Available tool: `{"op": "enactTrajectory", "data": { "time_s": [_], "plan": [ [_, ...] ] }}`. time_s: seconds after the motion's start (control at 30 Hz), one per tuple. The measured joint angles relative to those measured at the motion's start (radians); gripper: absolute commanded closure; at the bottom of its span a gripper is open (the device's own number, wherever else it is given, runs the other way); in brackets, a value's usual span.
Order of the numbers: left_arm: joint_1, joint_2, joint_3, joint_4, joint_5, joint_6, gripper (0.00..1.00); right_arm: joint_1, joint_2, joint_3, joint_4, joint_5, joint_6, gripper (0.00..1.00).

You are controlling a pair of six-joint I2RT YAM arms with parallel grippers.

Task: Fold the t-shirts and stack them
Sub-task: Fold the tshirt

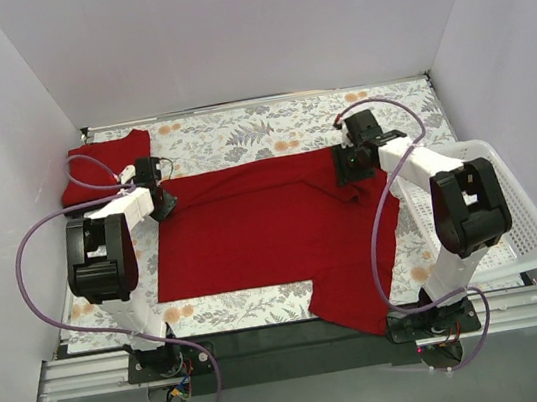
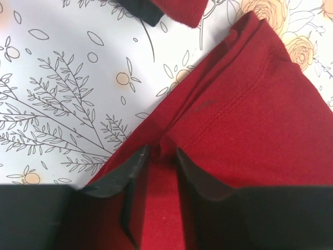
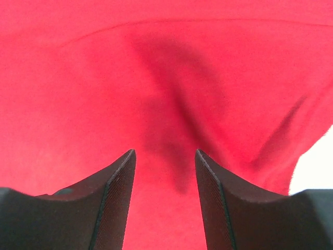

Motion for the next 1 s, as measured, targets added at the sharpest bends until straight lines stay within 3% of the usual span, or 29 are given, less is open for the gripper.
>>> {"op": "enactTrajectory", "data": {
  "time_s": [0.17,0.27,0.4,0.5,0.67,0.7,0.73,1.0],
  "plan": [
    [0.000,-0.006,0.000,0.000,-0.011,0.018,0.49,0.154,-0.045,-0.010,-0.011,0.106,-0.072,0.55],
    [0.000,-0.028,-0.005,-0.022,-0.028,0.032,0.45,0.218,-0.043,-0.010,-0.013,0.171,-0.124,0.56],
    [-0.008,-0.170,-0.059,-0.044,-0.061,0.074,0.44,0.264,0.016,0.001,-0.012,0.270,-0.188,0.61],
    [-0.077,-0.313,-0.129,-0.052,-0.109,0.108,0.44,0.311,0.104,0.009,-0.013,0.372,-0.225,0.64],
    [-0.155,-0.424,-0.254,-0.049,-0.123,0.139,0.44,0.339,0.129,0.019,-0.014,0.464,-0.267,0.89],
    [-0.155,-0.429,-0.266,-0.051,-0.127,0.142,0.44,0.338,0.129,0.019,-0.014,0.478,-0.274,0.90],
    [-0.155,-0.428,-0.269,-0.051,-0.127,0.145,0.44,0.338,0.129,0.020,-0.014,0.491,-0.280,0.98],
    [-0.154,-0.426,-0.269,-0.037,-0.127,0.161,0.44,0.335,0.132,0.079,-0.021,0.562,-0.327,0.99]
  ]
}}
